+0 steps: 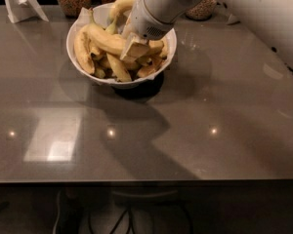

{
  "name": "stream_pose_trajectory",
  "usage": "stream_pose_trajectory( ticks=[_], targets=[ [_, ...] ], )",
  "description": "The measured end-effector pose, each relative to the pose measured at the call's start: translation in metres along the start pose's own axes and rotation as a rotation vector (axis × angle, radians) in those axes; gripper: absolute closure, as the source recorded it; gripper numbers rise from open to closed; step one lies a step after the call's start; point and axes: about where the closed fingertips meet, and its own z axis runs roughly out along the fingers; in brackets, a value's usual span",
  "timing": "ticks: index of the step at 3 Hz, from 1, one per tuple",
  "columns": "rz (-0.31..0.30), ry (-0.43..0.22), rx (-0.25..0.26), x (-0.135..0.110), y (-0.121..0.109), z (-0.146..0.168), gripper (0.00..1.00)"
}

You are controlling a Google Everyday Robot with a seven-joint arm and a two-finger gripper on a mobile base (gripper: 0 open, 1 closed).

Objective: Pick banana from white bowl

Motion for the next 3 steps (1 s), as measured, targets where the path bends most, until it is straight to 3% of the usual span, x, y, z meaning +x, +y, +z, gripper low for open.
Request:
stream_pose_trajectory(
  ticks=[2, 3],
  targets=[
    [-0.019, -0.014, 0.038, -0.007, -0.004, -0.017, 1.0],
    [-0.027, -0.031, 0.065, -0.011, -0.007, -0.034, 1.0]
  ],
)
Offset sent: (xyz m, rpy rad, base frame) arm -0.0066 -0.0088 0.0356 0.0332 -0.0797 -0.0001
